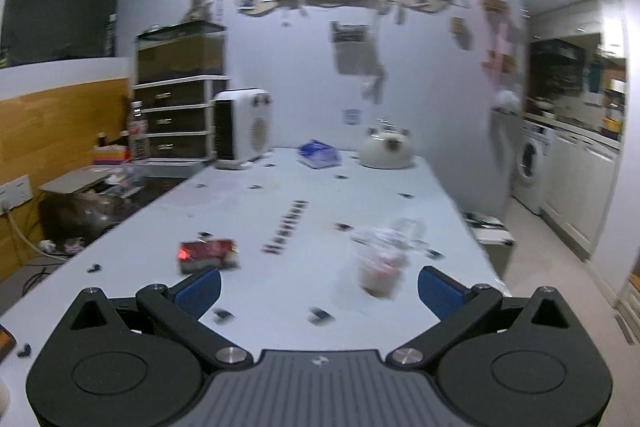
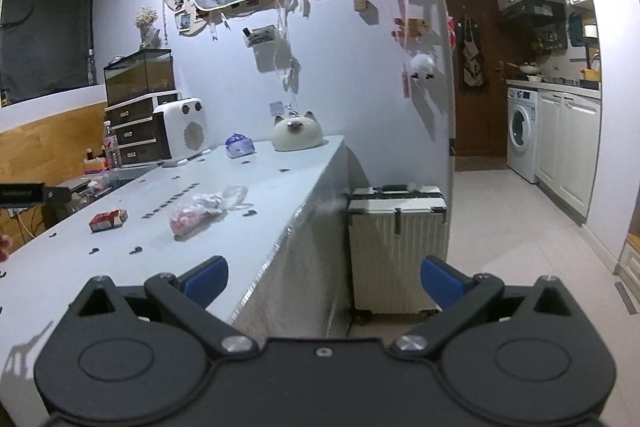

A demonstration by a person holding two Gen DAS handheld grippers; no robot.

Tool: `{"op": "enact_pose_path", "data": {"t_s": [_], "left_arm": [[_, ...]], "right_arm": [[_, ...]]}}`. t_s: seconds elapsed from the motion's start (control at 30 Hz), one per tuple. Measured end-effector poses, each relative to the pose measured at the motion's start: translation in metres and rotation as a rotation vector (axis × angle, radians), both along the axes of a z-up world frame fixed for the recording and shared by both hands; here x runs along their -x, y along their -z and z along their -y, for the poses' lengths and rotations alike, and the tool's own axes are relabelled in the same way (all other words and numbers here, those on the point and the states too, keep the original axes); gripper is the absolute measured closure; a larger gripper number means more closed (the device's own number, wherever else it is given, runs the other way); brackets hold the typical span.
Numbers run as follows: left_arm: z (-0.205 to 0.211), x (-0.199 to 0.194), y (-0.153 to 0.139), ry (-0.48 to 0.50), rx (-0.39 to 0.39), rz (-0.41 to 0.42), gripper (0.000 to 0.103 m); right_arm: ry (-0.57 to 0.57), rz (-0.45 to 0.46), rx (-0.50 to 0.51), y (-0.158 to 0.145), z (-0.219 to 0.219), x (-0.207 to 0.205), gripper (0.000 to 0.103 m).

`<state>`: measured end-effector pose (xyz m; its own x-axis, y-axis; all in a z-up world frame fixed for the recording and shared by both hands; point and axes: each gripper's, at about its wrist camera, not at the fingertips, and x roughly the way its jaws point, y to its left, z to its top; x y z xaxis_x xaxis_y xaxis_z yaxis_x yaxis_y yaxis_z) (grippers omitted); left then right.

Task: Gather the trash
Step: 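Reach the left tool to the red pack while the right tool reaches the white bag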

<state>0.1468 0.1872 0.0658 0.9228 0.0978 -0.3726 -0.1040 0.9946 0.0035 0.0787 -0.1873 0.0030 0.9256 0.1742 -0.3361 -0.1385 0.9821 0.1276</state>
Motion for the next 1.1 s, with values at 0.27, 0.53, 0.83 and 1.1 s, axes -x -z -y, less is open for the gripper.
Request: {"op": "enact_pose_path", "data": {"t_s": [0.27, 0.53, 0.83, 1.1], "left_arm": [[-0.077, -0.098, 0.009, -0.157, 0.036, -0.058, 0.0], [-0.14, -0.181, 0.062, -0.232, 0.13, -0.166, 0.0], [-0.154, -0.217, 0.091, -0.233, 0.13, -0.154, 0.0], [-0.17, -0.226, 0.103, -0.234, 0.166, -0.171, 0.0]], "right_arm": [[-0.023, -0.029, -0.029, -0.018, -0.022, -0.033, 0.0], [-0.029, -0.073, -0.061, -0.045, -0.029, -0.069, 0.0], [-0.087, -0.109, -0.045, -0.073, -0.068, -0.133, 0.0], [-0.15, -0.255, -0.219, -0.055, -0.142, -0.215, 0.0]]}}
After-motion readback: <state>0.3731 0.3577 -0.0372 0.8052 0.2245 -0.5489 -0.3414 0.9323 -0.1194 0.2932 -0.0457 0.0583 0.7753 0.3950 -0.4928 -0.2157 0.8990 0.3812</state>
